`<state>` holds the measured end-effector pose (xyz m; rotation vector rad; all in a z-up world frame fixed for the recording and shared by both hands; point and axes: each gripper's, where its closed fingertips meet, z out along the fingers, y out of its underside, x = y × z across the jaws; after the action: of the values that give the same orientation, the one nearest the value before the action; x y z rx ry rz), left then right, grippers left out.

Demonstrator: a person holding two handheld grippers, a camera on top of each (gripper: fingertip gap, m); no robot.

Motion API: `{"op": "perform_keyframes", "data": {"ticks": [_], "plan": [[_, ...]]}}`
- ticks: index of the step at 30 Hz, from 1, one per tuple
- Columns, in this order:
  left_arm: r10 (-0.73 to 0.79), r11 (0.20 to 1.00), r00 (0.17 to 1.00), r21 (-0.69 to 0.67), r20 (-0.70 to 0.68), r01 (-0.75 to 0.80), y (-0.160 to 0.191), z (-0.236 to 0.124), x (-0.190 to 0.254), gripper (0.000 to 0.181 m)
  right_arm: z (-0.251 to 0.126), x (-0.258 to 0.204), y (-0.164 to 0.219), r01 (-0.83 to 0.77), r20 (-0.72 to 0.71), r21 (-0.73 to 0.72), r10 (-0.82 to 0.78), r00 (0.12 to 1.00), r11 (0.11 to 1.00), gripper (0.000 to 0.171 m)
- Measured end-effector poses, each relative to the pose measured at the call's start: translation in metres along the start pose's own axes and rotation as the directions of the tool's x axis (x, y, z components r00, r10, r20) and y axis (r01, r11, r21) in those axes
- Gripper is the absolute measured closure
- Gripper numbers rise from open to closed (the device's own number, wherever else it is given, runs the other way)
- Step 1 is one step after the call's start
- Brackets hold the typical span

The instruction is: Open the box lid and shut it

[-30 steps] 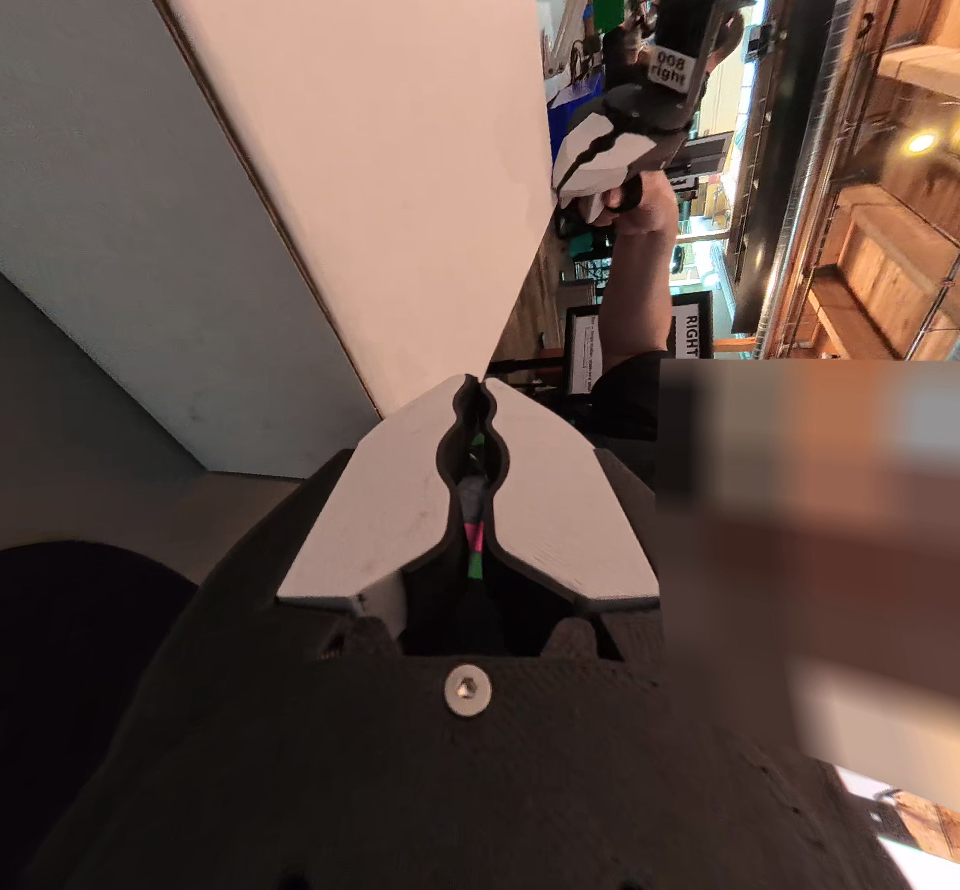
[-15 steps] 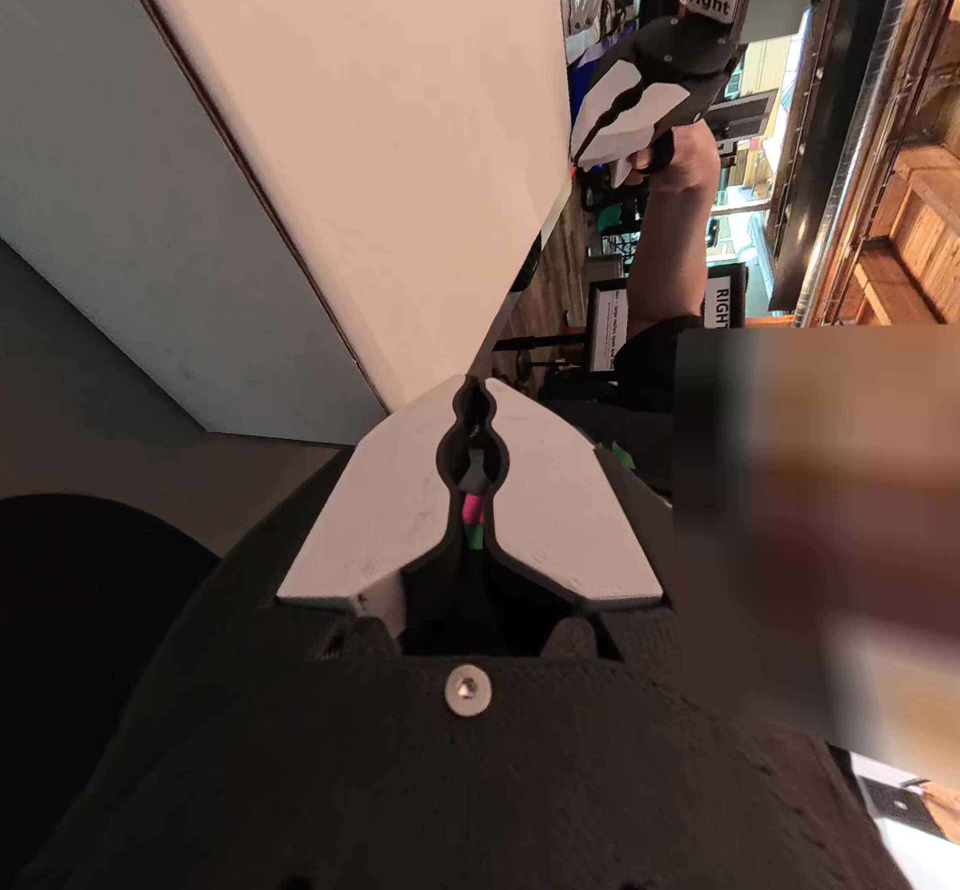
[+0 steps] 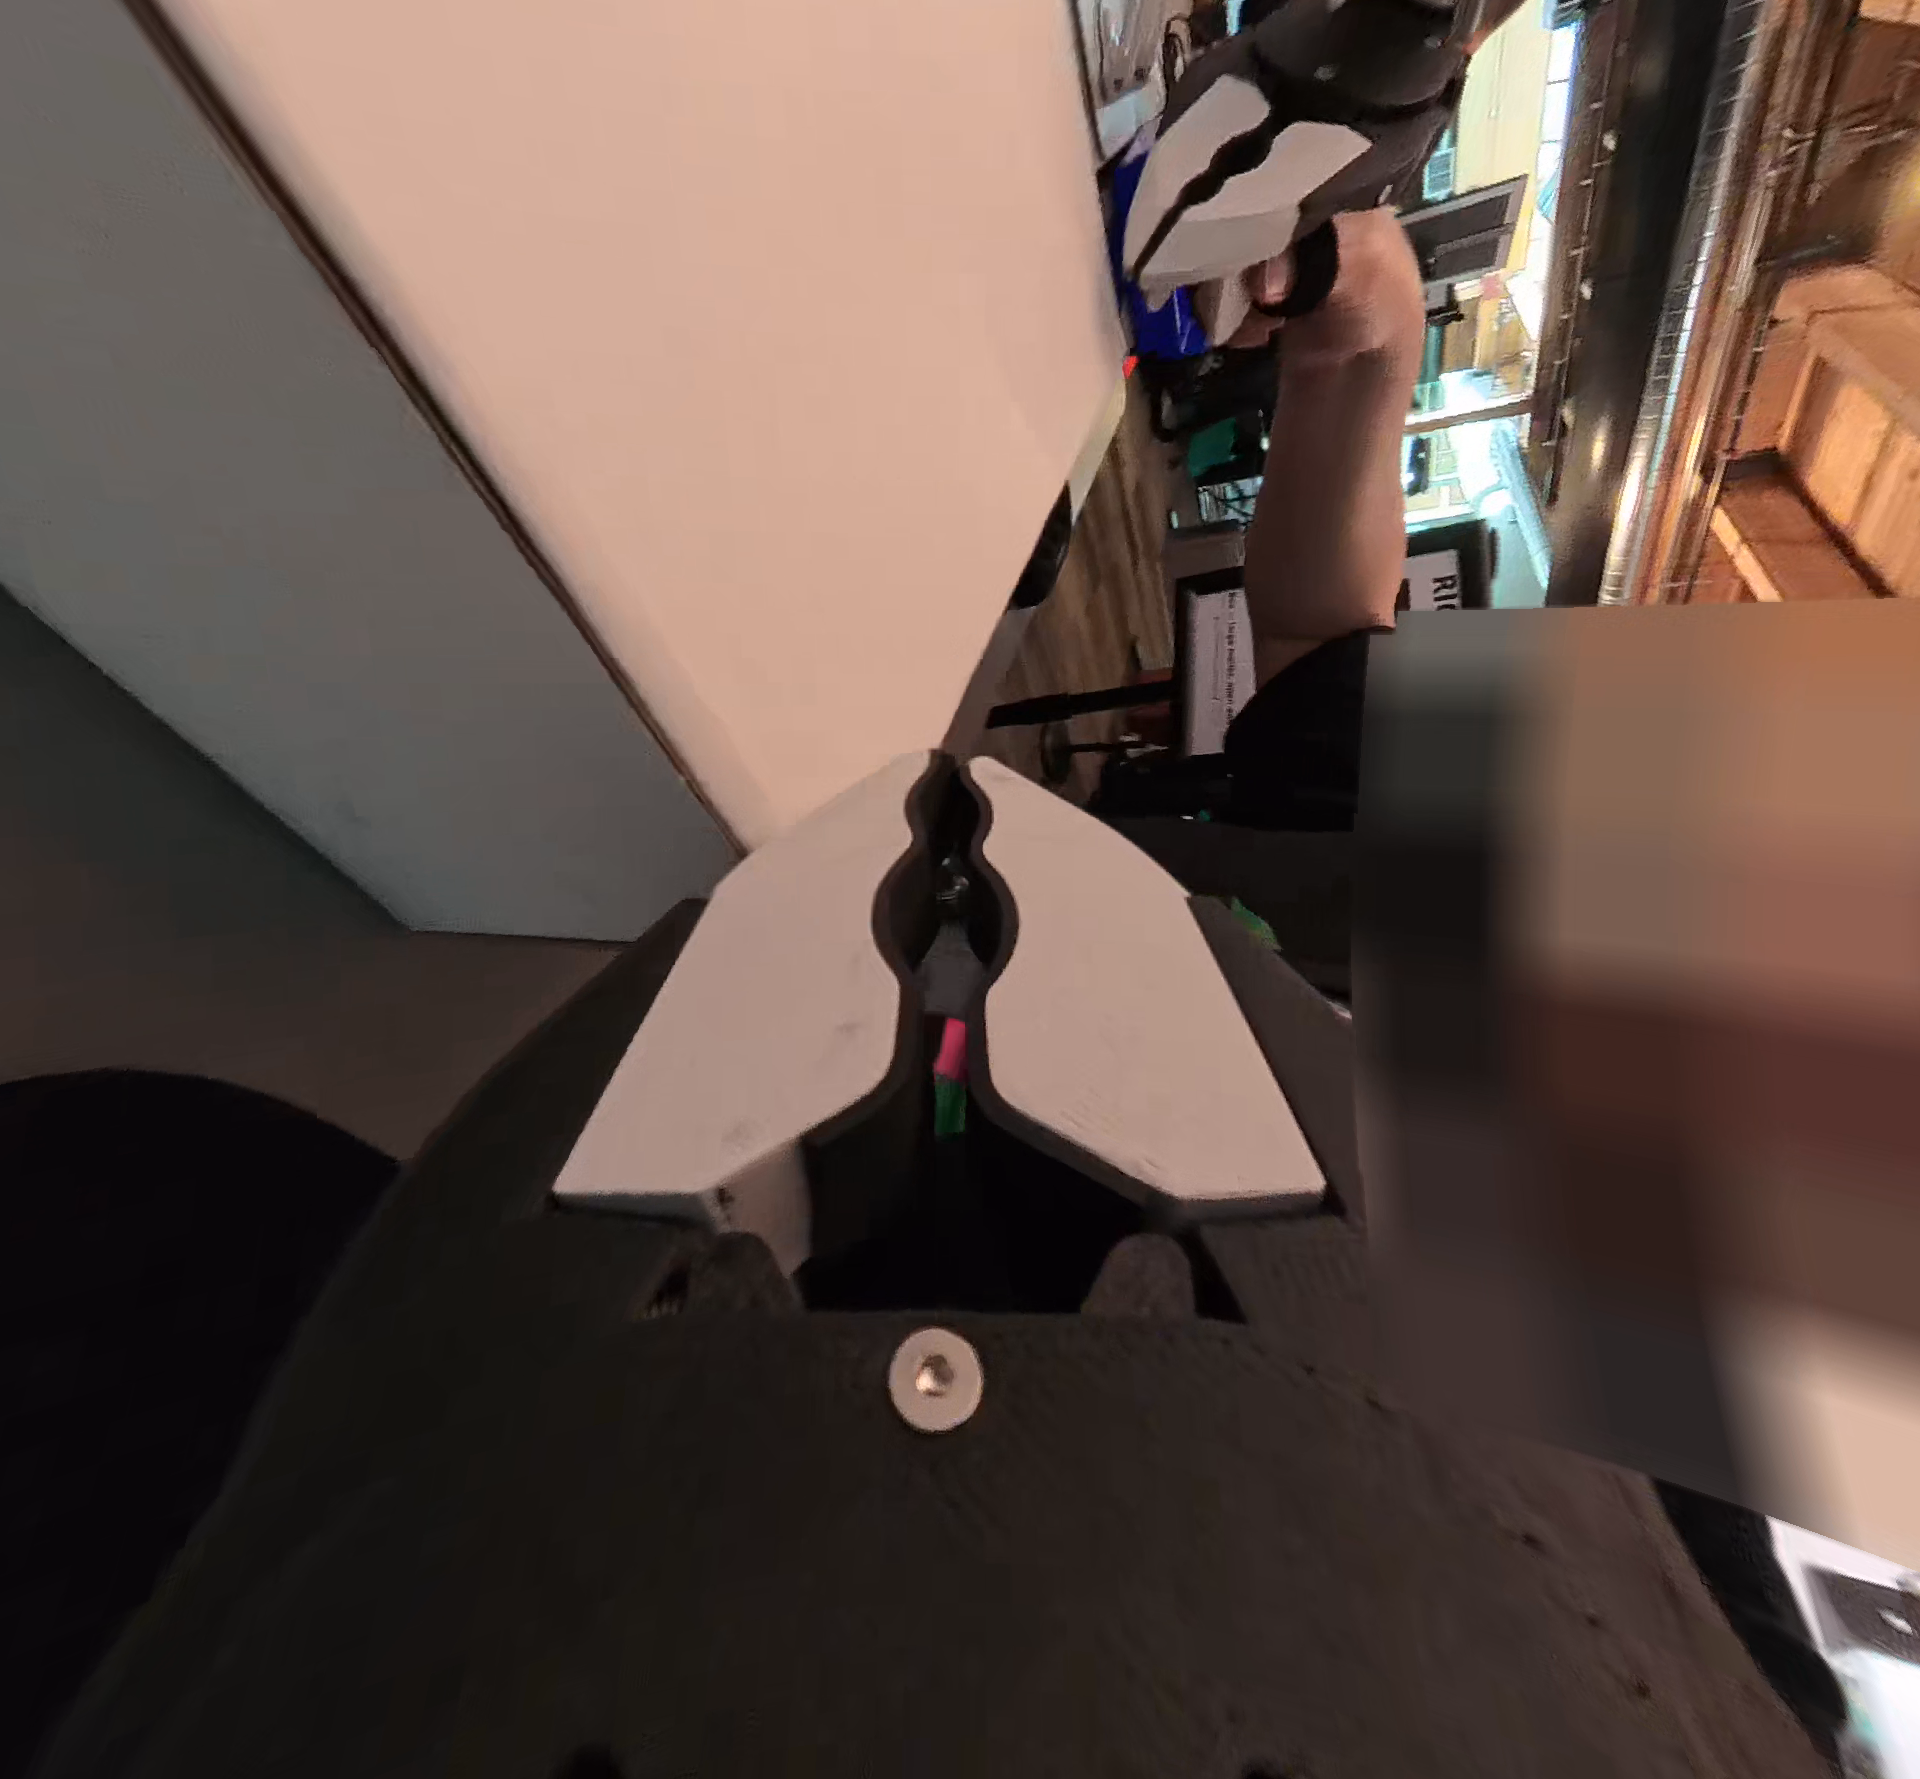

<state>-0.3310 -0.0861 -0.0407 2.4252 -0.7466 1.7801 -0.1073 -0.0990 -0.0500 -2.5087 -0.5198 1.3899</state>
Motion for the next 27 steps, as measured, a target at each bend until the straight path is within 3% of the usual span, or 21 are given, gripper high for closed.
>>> {"op": "perform_keyframes", "data": {"ticks": [2,6,9,11,15,19,20,24,27], "plan": [[-0.016,1.000,0.999,0.006,-0.041,0.016,-0.001,0.000,0.001,0.181,0.004,0.003,0.003,-0.023,0.028,-0.014,0.024,0.999,1.000,0.170],[0.094,0.995,0.994,-0.044,0.055,-0.091,0.001,0.003,-0.001,0.181,0.005,0.004,0.006,0.023,0.004,-0.019,-0.023,1.000,1.000,0.170],[0.114,0.993,0.993,-0.003,0.025,-0.114,-0.024,-0.002,0.006,0.181,0.002,0.007,-0.002,0.058,-0.010,-0.066,-0.059,0.998,0.996,0.170],[0.130,0.989,0.991,0.080,-0.040,-0.127,-0.059,-0.011,0.013,0.181,-0.001,0.006,-0.032,0.085,0.010,0.021,-0.086,0.996,0.996,0.170],[0.156,0.979,0.987,0.137,-0.031,-0.151,-0.104,-0.017,-0.002,0.181,-0.003,0.020,-0.066,0.122,0.000,0.074,-0.122,0.993,0.990,0.170],[0.083,0.993,0.995,0.083,-0.048,-0.078,-0.113,-0.005,-0.028,0.181,-0.004,0.043,-0.077,0.060,0.015,0.086,-0.061,0.998,0.995,0.171],[0.066,0.993,0.994,0.101,-0.089,-0.057,-0.116,-0.006,-0.025,0.181,-0.008,0.047,-0.082,0.054,0.019,0.102,-0.057,0.998,0.993,0.171],[0.122,0.981,0.992,0.160,-0.040,-0.114,-0.139,-0.013,-0.035,0.181,-0.019,0.067,-0.115,0.092,-0.018,0.238,-0.090,0.996,0.967,0.171],[0.120,0.973,0.987,0.210,-0.109,-0.095,-0.146,-0.020,-0.024,0.181,-0.022,0.063,-0.117,0.119,0.070,0.277,-0.143,0.987,0.953,0.171]]}}
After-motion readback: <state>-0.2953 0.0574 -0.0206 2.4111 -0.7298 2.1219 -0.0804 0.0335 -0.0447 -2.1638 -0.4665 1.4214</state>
